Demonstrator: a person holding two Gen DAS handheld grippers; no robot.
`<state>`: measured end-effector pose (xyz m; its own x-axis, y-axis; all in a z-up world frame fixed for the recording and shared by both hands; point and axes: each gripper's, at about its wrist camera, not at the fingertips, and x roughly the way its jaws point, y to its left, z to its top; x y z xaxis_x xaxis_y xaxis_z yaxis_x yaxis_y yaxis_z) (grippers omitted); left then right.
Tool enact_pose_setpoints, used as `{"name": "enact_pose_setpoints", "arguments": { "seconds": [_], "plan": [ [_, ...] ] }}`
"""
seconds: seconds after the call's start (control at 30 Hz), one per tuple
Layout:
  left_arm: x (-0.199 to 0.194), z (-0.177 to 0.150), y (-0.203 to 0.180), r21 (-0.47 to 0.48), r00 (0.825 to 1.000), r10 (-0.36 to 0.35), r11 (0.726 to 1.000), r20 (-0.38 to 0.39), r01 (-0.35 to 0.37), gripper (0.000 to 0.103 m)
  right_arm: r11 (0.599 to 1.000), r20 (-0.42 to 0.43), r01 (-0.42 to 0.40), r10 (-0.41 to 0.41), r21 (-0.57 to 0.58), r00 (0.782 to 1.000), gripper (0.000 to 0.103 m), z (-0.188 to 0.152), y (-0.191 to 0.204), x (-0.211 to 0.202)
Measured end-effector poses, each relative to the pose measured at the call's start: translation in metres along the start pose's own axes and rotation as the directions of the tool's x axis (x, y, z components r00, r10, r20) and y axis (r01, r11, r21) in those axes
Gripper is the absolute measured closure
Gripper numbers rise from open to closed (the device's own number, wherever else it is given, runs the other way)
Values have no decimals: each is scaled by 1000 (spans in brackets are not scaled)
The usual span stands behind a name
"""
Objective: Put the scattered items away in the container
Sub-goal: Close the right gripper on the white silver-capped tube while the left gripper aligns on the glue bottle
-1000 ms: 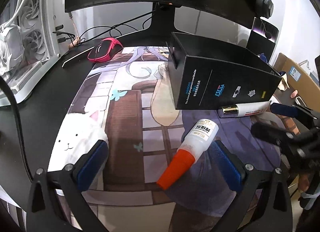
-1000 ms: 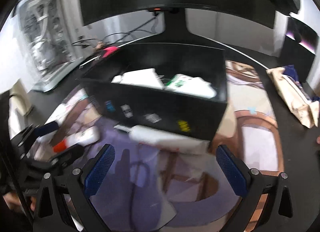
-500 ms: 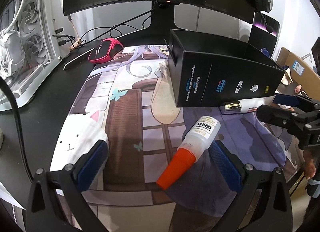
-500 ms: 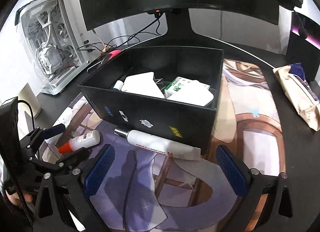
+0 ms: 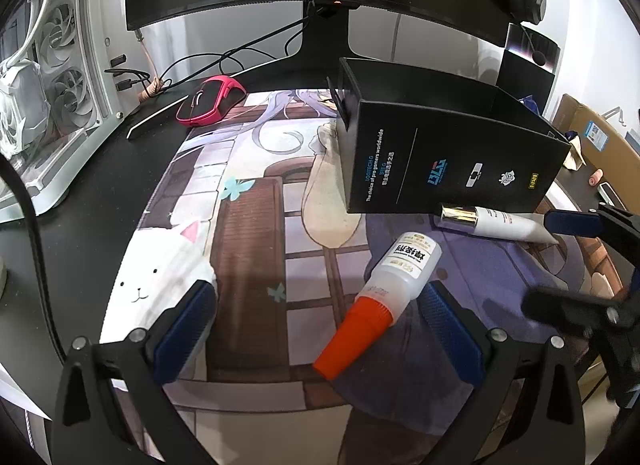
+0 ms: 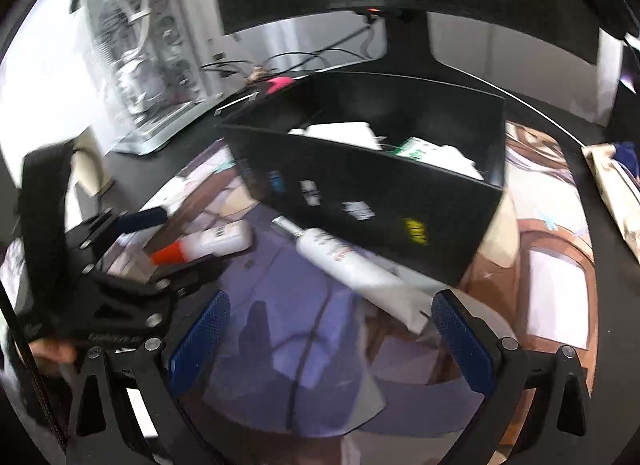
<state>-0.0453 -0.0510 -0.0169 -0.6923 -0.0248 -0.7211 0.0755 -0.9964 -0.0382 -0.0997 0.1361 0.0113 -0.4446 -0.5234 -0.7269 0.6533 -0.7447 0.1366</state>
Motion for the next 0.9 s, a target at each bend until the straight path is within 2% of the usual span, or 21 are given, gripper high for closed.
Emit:
{"name": "enact_pose_setpoints", "arguments": {
  "seconds": [0.1, 0.23, 0.53, 0.7, 0.8, 0.9],
  "plan": [
    [0, 0, 0, 1, 1000, 0, 1000, -3, 0, 0, 999, 12, 23, -23, -34, 1000, 1, 3, 4, -1],
    [-1, 0, 0, 1, 1000, 0, 1000, -8, 0, 0, 993, -32, 49, -52, -105, 998, 1, 11, 3, 9],
    [-1, 0, 0, 5, 1000, -3, 1000, -14, 3, 0, 982, -138, -62, 37, -180, 990, 1, 15, 6, 28],
    [-1, 0, 1, 5, 1000, -4, 1000, -13, 4, 0, 980, -138, -67, 41, -190, 990, 1, 14, 6, 30],
    [0, 0, 1, 5, 1000, -4, 1000, -14, 4, 0, 971, -140, -42, 9, -235, 990, 1, 12, 11, 33],
    [0, 0, 1, 7, 1000, -6, 1000, -13, 6, 0, 972, -138, -38, 5, -233, 990, 1, 13, 12, 33]
  ]
}}
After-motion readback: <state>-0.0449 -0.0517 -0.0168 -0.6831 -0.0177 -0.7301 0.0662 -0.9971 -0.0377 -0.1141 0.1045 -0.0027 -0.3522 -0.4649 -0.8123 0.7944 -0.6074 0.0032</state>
